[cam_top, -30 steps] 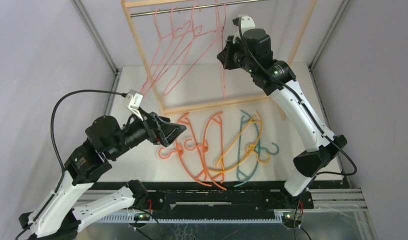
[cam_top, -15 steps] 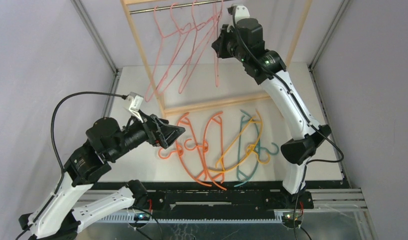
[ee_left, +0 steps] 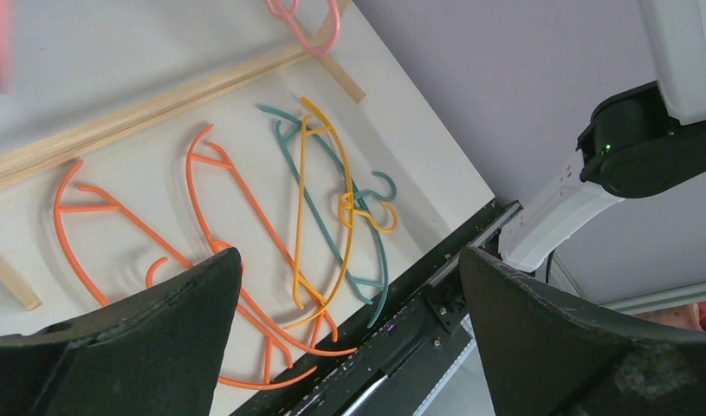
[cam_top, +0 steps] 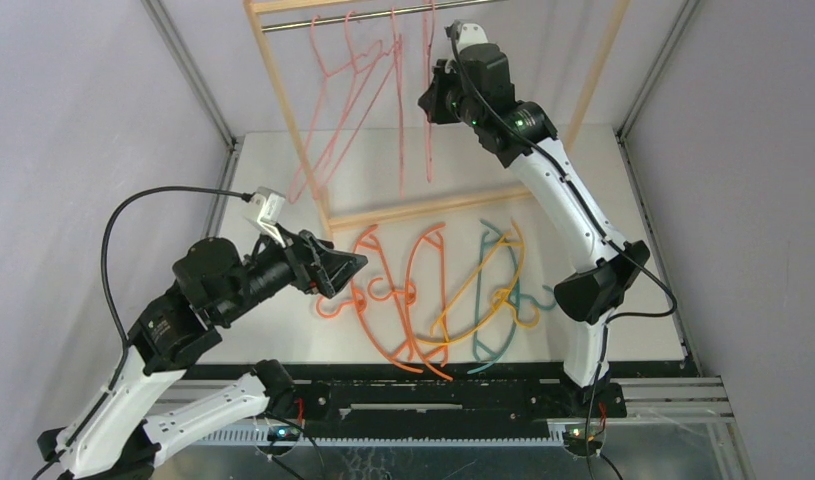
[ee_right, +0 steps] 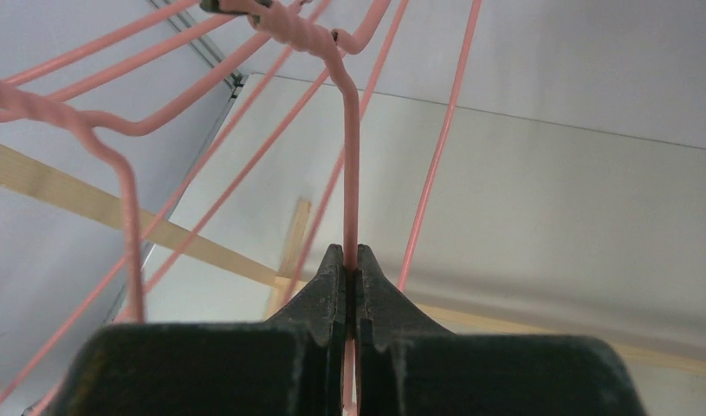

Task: Organize the hangers

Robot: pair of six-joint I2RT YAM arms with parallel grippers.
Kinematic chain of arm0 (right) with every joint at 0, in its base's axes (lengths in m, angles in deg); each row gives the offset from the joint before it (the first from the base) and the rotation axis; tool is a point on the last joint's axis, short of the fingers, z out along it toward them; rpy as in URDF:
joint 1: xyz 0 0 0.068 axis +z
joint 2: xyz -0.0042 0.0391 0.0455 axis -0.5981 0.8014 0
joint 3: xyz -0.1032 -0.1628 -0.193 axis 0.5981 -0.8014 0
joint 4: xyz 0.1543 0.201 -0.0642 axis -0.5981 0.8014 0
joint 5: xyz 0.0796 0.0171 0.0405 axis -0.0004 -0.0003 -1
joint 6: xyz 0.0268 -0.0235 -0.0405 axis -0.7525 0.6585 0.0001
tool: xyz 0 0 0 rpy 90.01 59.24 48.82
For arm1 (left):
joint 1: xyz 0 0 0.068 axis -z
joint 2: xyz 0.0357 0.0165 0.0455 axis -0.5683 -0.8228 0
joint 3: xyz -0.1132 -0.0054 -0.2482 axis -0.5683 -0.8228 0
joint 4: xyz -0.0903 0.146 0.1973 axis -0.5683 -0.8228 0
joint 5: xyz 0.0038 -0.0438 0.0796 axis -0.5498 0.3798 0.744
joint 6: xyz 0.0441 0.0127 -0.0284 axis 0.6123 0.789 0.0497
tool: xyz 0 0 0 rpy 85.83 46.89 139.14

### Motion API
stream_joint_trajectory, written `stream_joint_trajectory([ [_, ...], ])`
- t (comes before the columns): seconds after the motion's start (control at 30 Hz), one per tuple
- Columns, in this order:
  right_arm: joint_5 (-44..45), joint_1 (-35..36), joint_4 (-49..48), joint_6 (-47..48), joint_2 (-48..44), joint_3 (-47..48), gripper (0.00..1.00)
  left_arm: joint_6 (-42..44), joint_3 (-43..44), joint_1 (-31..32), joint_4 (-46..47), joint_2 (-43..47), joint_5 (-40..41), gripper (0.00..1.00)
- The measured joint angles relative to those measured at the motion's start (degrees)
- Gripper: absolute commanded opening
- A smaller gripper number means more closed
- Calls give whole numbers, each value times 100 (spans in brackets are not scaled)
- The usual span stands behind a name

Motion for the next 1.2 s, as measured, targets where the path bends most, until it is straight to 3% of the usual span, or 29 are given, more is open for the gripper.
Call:
stream_joint_trajectory([
  [0.4,-492,498,-125,50,22,-17,0,-4,-72,0,7,-24,76,100],
  [0.83,-782,1414,-44,254,901,1137,1,-7,-129,0,-4,151,247,99],
  [0.97,-761,1434,-35,260,986,1235,21,-7,-129,0,-4,151,275,99],
  [1.07,-728,1370,140,271,986,1215,29,-7,-129,0,-4,151,302,99],
  [1.2,-649,1220,293,234,938,785,49,-4,-129,0,-7,151,332,100],
])
